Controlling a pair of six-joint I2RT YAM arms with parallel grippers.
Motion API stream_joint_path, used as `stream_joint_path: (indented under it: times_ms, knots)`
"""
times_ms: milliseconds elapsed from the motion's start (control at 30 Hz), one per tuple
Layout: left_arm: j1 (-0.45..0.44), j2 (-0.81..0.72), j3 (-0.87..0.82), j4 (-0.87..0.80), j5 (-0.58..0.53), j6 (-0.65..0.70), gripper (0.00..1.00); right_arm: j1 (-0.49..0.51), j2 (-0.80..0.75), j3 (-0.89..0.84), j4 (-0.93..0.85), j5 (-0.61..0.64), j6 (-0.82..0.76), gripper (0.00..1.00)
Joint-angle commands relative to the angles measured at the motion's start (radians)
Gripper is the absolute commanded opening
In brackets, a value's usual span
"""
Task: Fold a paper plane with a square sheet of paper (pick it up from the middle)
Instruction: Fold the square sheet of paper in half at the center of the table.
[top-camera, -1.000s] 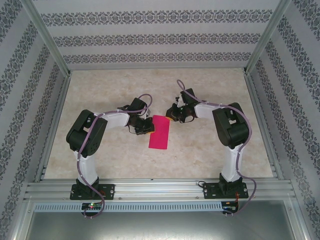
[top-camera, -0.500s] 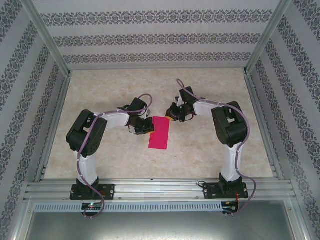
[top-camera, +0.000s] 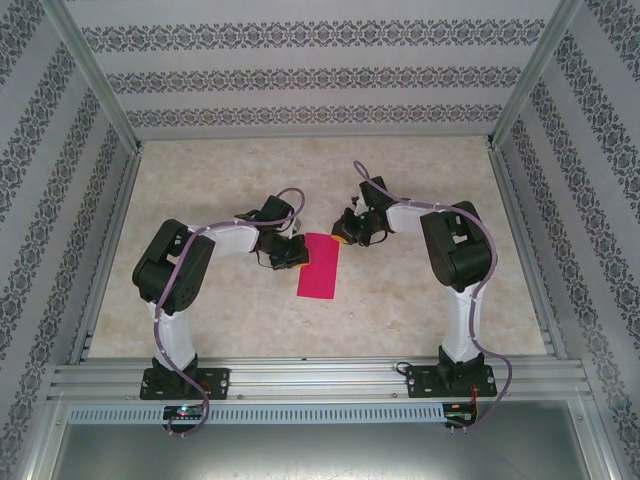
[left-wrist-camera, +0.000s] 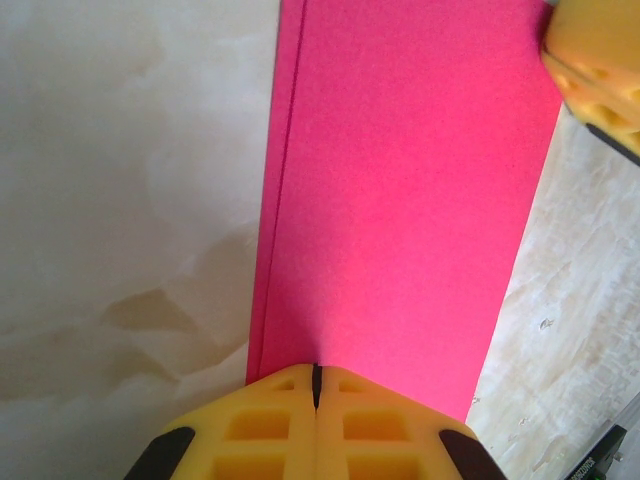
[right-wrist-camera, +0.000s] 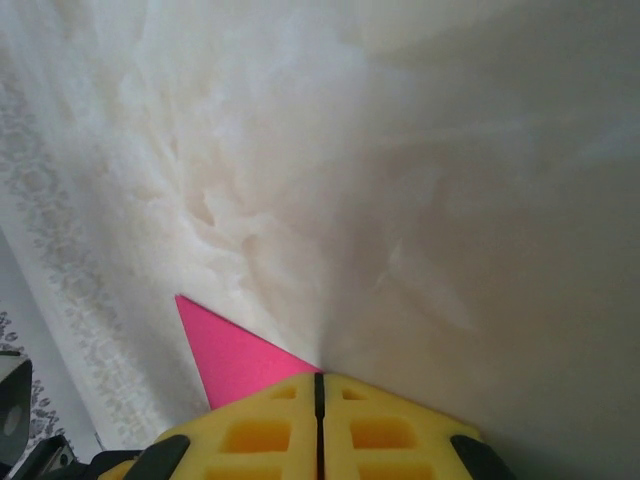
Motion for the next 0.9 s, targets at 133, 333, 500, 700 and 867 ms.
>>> stream_joint_path:
  times_ms: [133, 333, 500, 700, 867]
  knots:
    - [-0.013, 0.035, -0.028, -0.099, -0.057, 0.027, 0.00, -0.021, -0.020, -0.037, 0.013, -0.003, 0.017, 0.09]
    - [-0.014, 0.037, -0.030, -0.091, -0.056, 0.023, 0.00, -0.023, -0.120, -0.033, -0.009, -0.018, 0.004, 0.10]
    - [-0.014, 0.038, -0.031, -0.089, -0.053, 0.022, 0.00, -0.018, -0.143, -0.083, 0.043, -0.031, 0.026, 0.10]
    - [-0.013, 0.038, -0.028, -0.092, -0.054, 0.027, 0.00, -0.022, -0.079, -0.064, 0.056, -0.019, 0.028, 0.10]
    - [-0.013, 0.035, -0.033, -0.092, -0.054, 0.024, 0.00, -0.020, -0.016, -0.061, 0.064, -0.019, 0.026, 0.10]
